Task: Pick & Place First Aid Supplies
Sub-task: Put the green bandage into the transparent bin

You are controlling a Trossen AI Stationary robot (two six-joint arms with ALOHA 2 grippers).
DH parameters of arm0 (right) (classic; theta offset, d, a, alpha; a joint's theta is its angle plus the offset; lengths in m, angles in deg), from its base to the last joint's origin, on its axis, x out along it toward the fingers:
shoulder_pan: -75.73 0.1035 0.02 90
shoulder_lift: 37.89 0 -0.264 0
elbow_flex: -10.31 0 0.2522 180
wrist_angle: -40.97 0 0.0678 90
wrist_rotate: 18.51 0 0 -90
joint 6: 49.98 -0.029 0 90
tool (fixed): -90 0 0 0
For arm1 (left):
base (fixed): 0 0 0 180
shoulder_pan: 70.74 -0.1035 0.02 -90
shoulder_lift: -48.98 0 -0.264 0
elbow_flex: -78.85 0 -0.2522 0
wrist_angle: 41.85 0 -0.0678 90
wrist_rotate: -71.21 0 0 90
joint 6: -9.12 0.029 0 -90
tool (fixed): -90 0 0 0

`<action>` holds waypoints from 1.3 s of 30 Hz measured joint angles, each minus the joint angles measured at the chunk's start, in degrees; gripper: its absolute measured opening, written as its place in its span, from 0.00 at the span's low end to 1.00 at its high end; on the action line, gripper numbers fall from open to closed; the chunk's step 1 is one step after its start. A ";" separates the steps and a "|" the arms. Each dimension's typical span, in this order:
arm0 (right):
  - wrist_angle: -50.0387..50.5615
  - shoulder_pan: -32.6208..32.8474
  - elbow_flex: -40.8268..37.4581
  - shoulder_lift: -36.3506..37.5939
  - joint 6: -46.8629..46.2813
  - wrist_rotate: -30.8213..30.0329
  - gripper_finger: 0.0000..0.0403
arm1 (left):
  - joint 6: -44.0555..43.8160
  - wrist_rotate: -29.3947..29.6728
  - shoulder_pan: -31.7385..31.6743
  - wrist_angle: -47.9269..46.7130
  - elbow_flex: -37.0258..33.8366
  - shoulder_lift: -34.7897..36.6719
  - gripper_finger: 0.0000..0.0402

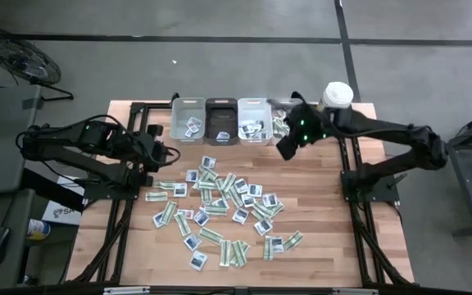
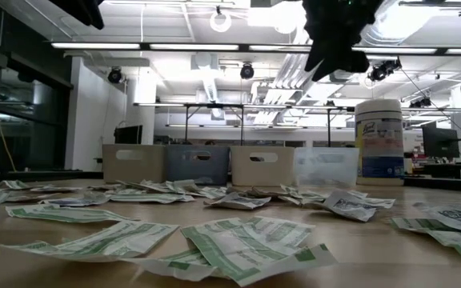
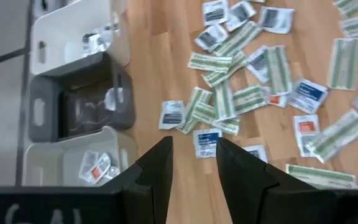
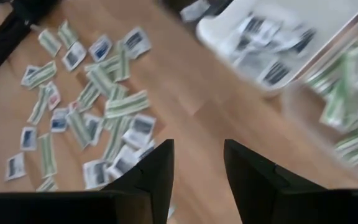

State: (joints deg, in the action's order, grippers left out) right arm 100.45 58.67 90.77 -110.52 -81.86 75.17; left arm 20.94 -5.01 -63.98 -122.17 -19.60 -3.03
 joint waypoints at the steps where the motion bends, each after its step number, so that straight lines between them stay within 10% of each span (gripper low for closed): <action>1: 0.30 1.87 0.00 -0.01 -1.75 -0.74 0.33 | 0.42 -0.38 0.02 0.00 0.00 0.00 0.30; 19: 7.91 27.37 0.00 -2.39 -28.28 -12.54 0.33 | 1.66 -4.48 0.02 -4.55 0.00 0.00 0.30; 39: 15.00 42.97 0.00 -18.46 -45.05 -0.94 0.33 | 1.87 -6.64 0.02 -4.52 -0.02 0.02 0.30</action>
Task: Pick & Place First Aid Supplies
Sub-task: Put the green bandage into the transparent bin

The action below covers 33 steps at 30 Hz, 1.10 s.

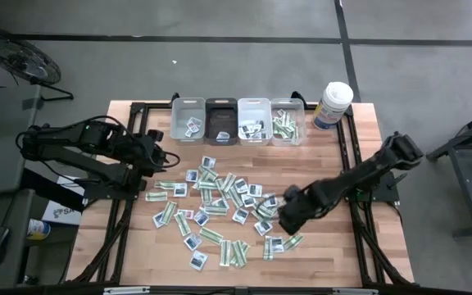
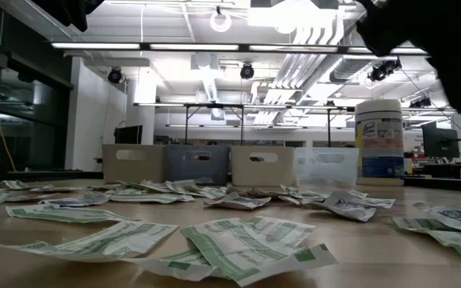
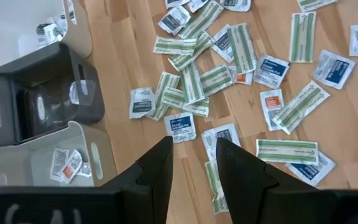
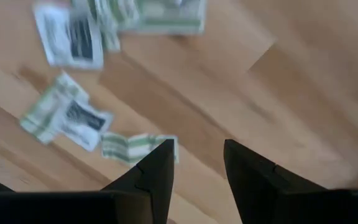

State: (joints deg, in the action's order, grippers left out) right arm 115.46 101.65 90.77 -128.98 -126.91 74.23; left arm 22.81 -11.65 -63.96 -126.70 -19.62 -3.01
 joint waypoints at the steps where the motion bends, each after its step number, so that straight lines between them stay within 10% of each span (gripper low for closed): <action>1: -0.94 0.87 0.00 -1.35 -0.12 0.74 0.33 | 0.00 -0.14 0.00 0.00 0.01 0.00 0.30; 33: -8.36 9.07 0.13 -18.52 -6.83 2.14 0.33 | -0.20 -0.96 0.00 -1.14 0.01 0.00 0.30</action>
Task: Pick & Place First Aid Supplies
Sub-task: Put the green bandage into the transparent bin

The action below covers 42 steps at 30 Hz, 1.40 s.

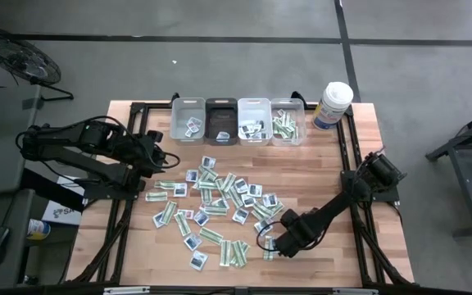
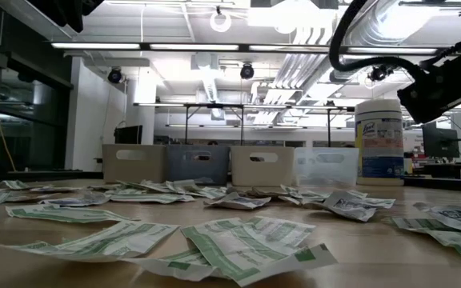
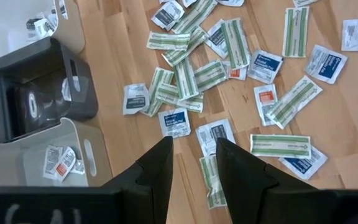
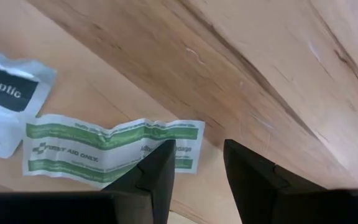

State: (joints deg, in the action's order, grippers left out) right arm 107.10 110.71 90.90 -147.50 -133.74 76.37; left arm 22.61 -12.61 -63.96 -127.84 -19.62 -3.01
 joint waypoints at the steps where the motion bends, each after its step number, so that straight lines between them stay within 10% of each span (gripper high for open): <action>1: -0.23 0.02 0.00 -0.13 0.08 -0.12 0.33 | 0.00 -0.03 0.00 0.00 -0.01 -0.02 0.30; 21: -4.73 -0.07 0.24 -2.99 -6.25 0.08 0.02 | -0.10 -0.04 0.00 0.04 0.00 -0.01 0.30; 42: 2.63 -0.44 -0.46 7.20 -10.54 -8.53 0.00 | -0.26 0.43 -0.02 0.13 0.02 -0.02 0.30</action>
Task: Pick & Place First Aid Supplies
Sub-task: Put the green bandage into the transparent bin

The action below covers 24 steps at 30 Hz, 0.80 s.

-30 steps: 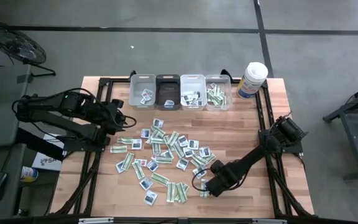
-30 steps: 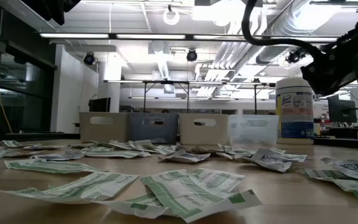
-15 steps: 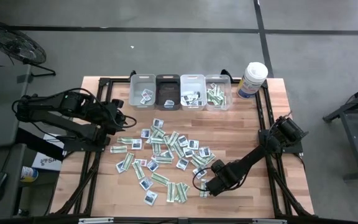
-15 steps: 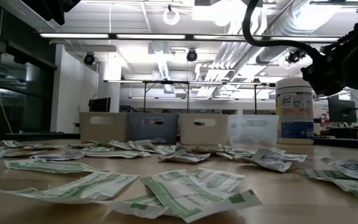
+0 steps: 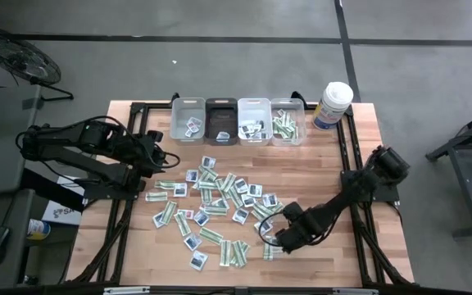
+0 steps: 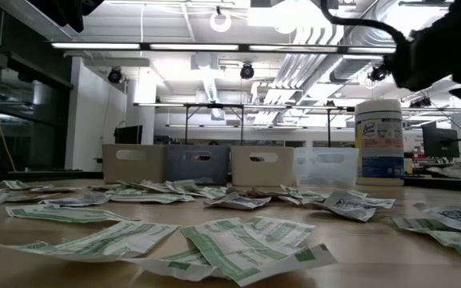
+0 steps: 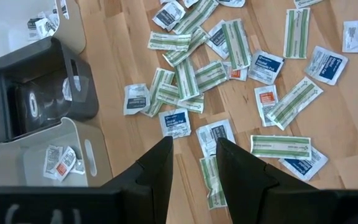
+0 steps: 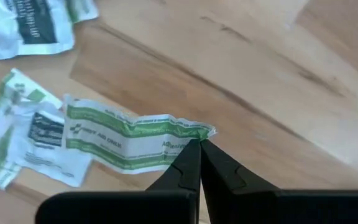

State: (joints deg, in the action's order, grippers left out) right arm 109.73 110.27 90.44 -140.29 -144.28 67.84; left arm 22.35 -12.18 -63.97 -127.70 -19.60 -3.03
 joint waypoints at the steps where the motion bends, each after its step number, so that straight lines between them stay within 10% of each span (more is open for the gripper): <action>1: 0.75 0.00 0.00 0.72 -0.01 -0.45 0.00 | 0.00 0.00 0.02 0.00 -0.02 0.00 0.30; 24: 10.45 -19.42 0.22 13.66 26.71 -16.48 0.00 | -0.03 0.10 0.01 1.71 -0.01 0.01 0.30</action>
State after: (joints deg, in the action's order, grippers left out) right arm 120.18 90.85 90.66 -126.63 -117.57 51.36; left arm 22.32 -12.08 -63.96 -125.99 -19.61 -3.02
